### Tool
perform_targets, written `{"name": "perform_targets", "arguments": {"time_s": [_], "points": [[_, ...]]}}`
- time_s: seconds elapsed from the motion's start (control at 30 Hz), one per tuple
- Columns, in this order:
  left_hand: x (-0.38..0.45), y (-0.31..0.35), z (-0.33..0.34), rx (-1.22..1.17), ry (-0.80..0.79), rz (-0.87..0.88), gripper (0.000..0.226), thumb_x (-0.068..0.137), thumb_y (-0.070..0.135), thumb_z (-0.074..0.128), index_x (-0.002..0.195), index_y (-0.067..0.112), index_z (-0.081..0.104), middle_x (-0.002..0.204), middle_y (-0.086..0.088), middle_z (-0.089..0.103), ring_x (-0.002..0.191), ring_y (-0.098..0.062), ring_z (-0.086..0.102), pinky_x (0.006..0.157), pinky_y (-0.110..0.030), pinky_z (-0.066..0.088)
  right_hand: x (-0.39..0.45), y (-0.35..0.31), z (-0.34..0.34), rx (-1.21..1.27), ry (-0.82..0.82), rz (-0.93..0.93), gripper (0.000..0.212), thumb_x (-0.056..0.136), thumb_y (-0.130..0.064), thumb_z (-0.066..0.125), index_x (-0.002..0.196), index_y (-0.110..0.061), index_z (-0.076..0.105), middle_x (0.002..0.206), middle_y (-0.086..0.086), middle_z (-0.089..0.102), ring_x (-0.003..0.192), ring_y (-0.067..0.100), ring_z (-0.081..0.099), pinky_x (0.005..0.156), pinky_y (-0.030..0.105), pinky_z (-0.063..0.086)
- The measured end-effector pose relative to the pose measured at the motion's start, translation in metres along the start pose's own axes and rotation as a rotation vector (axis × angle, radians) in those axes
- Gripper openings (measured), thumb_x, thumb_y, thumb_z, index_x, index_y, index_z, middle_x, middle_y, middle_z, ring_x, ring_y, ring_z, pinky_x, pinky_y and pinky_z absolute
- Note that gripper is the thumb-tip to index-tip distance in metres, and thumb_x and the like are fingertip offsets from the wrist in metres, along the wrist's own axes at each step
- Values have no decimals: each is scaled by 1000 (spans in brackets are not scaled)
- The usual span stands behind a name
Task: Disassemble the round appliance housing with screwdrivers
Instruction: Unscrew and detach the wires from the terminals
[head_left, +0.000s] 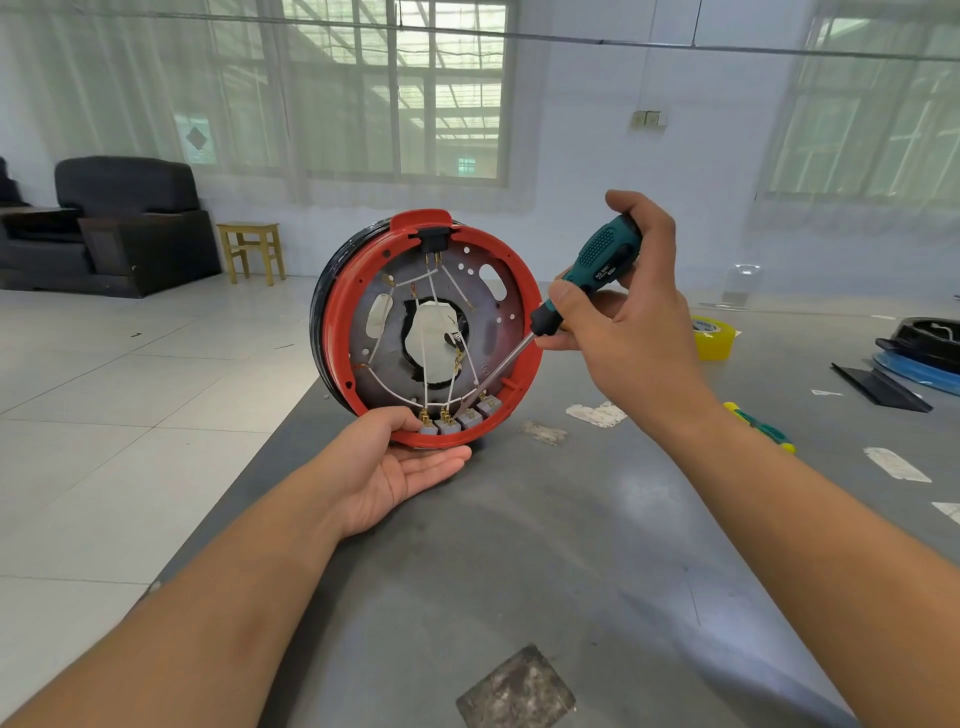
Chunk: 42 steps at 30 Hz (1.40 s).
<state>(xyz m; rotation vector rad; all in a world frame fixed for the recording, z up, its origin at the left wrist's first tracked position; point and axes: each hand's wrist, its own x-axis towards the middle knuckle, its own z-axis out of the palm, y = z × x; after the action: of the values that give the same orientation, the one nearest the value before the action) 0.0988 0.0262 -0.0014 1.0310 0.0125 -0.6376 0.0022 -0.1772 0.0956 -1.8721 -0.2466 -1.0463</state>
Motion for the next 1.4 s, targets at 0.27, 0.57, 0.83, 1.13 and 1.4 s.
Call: {"name": "perform_targets", "arguments": {"time_s": [0.27, 0.57, 0.83, 1.13, 1.4], "points": [[-2, 0, 4, 21, 20, 10, 41, 102, 3, 42, 137, -17, 53, 109, -35, 74, 93, -46, 78, 65, -47, 67, 0, -2, 1, -11, 5, -14, 67, 96, -11, 69, 144, -40, 32, 117, -1, 54, 71, 19, 77, 62, 32, 64], [-2, 0, 4, 45, 37, 10, 35, 105, 5, 43, 131, -15, 56, 108, -35, 74, 94, -45, 78, 65, -46, 67, 1, 1, 0, 6, 7, -10, 67, 96, -12, 71, 144, -39, 32, 117, -7, 52, 68, 20, 77, 62, 30, 64], [-1, -2, 6, 67, 67, 29, 32, 105, 1, 43, 130, -14, 54, 104, -34, 76, 90, -44, 79, 63, -45, 67, 0, 0, 3, -62, -33, -80, 64, 94, -20, 73, 143, -36, 34, 111, -7, 54, 70, 13, 76, 58, 22, 61], [0, -2, 8, 24, 145, 55, 33, 100, -2, 44, 130, -13, 53, 100, -35, 75, 84, -44, 79, 57, -46, 65, -13, -6, 4, -213, -38, -182, 57, 91, -30, 77, 129, -34, 36, 96, -15, 55, 70, 14, 73, 58, 32, 63], [3, -2, 6, -8, 167, 80, 31, 98, -2, 44, 127, -10, 53, 94, -35, 75, 80, -45, 79, 55, -47, 65, -36, 6, -7, -190, -12, -231, 60, 87, -42, 80, 125, -39, 34, 100, -14, 56, 78, 13, 74, 61, 30, 63]]}}
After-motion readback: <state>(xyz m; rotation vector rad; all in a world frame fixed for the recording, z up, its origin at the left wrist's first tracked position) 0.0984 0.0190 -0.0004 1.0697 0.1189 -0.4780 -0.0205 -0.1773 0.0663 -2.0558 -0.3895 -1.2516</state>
